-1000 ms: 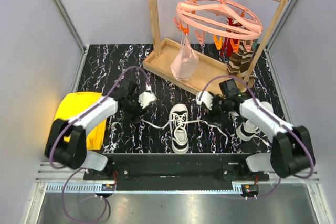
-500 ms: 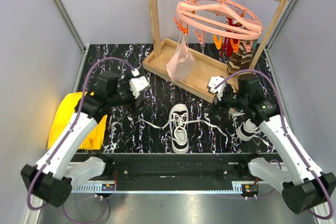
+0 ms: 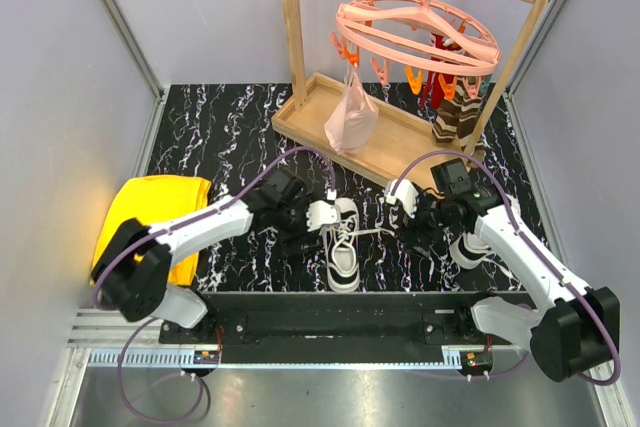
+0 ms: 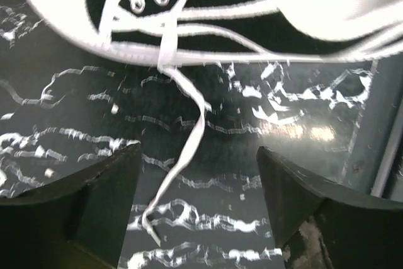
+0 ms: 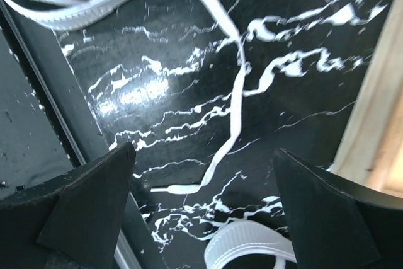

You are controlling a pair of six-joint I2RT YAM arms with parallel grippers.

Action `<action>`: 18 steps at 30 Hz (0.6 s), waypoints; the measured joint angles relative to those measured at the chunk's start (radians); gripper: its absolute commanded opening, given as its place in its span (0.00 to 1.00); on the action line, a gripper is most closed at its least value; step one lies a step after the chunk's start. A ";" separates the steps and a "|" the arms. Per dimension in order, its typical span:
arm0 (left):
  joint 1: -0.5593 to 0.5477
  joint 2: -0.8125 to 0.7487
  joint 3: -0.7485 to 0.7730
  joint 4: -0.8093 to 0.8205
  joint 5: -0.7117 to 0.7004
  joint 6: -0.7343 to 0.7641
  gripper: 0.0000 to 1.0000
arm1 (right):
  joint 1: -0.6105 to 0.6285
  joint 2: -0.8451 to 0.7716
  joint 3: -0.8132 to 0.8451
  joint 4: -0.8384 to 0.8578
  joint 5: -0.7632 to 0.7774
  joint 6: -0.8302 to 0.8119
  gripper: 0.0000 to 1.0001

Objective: Tie the shoes

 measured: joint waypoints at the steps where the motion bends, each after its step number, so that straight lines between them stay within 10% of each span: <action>1: -0.006 0.023 0.000 0.020 -0.003 -0.003 0.61 | 0.000 0.005 -0.008 -0.001 0.006 0.000 1.00; 18: -0.041 0.229 0.069 0.118 -0.061 -0.048 0.52 | 0.000 0.079 -0.067 0.082 0.068 0.046 0.98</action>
